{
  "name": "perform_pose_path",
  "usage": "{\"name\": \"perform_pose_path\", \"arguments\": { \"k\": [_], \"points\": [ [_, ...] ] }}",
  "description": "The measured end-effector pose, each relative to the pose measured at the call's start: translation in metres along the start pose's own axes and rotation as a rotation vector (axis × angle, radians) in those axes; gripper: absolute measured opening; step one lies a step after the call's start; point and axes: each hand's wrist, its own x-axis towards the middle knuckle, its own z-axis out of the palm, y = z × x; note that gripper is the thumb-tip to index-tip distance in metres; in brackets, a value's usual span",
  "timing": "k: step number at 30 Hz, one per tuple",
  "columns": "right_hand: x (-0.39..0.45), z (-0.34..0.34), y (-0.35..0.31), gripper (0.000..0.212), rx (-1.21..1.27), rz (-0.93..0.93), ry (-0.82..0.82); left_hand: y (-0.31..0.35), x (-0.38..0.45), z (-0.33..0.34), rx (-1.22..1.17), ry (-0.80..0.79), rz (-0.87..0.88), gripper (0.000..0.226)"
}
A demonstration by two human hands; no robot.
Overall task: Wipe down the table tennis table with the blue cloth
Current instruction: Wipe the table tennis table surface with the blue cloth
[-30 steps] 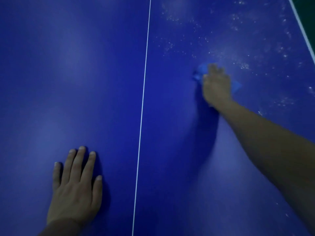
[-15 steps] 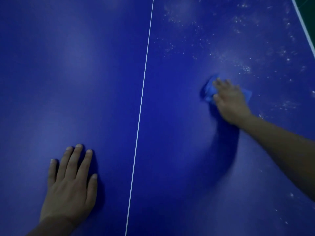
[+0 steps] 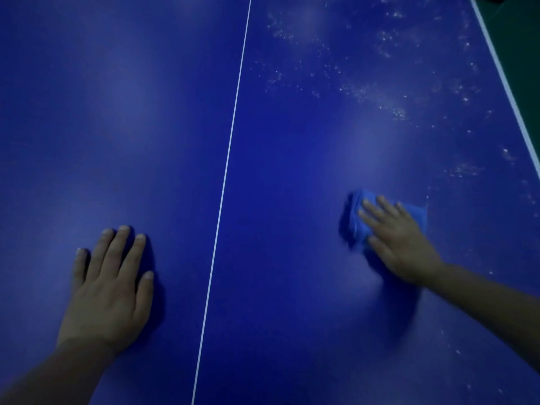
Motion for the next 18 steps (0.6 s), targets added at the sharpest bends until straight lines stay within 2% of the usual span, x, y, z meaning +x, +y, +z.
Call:
{"name": "perform_pose_path", "arguments": {
  "k": [3,6,9,14,16,18],
  "points": [
    [0.048,-0.011,0.032,0.062,0.06,0.303,0.051,0.002,0.001,-0.001,0.002,0.006,-0.005,0.067],
    [0.043,-0.008,0.026,0.064,0.098,0.406,0.082,0.004,0.001,-0.003,0.013,0.02,-0.012,0.067],
    [-0.026,0.008,-0.023,0.059,0.061,0.353,0.093,0.004,0.0,-0.003,0.044,0.017,-0.016,0.068],
    [-0.192,0.031,-0.137,0.049,0.035,0.104,-0.02,0.008,-0.006,-0.005,0.084,0.045,-0.027,0.07],
    [-0.206,0.029,-0.137,0.05,0.035,0.012,-0.056,0.015,-0.02,-0.007,0.015,0.079,-0.01,0.068],
    [-0.188,0.025,-0.114,0.052,0.023,0.08,-0.062,0.027,-0.047,-0.008,-0.059,0.105,0.064,0.066]
  ]
}}
